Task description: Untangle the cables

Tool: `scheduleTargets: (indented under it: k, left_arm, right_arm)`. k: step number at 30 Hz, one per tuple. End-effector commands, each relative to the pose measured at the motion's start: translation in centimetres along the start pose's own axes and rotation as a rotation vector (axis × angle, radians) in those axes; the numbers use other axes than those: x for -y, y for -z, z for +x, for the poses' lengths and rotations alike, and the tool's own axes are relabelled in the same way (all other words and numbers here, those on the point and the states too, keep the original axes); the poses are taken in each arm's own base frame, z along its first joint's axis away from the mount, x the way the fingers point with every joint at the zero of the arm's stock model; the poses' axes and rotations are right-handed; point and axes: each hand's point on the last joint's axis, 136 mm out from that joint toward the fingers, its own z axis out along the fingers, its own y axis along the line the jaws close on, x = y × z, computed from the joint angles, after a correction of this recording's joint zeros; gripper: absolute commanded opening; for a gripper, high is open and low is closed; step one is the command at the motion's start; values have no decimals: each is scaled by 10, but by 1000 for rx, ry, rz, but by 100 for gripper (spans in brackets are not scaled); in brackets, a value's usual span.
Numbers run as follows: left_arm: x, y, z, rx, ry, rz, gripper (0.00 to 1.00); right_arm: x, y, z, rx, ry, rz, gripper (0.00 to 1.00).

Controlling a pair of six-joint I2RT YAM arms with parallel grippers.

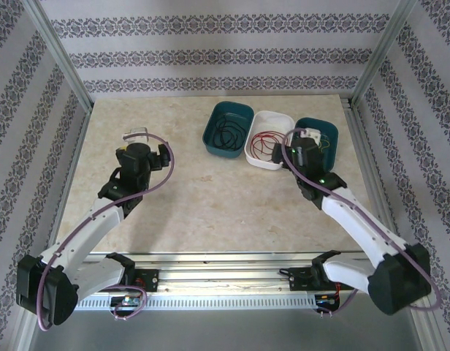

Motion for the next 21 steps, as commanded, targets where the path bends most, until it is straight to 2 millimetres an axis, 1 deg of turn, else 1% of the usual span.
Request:
scheduleTargets:
  k: [1,5,7,11,13,17,20,21]
  left_arm:
    - [-11,4,0,31,-9,-34,99]
    - [-14,7,11,36,-52,-23,99]
    - [-19,7,19,44,-79,-39,99]
    - [-31,6,30,38,-97,-73,99]
    - [-38,3,37,23,-86,-93,99]
    - [-54,-6,51,11,-72,-131,99]
    - [-66,-14,60,9,-47,-148,99]
    - [-67,-15,62,9,-36,-139,99]
  right_arm:
    - [29,9,5,42,-4,74,98]
    - [57,19,10,83,12,139,98]
    - [69,21,15,109,20,161,98]
    - [86,21,23,163,52,172,98]
    - [98,19,29,176,63,202,98]
    - [112,13,37,190,67,226,98]
    - [114,10,37,214,80,218,98]
    - [116,9,41,221,86,218,98]
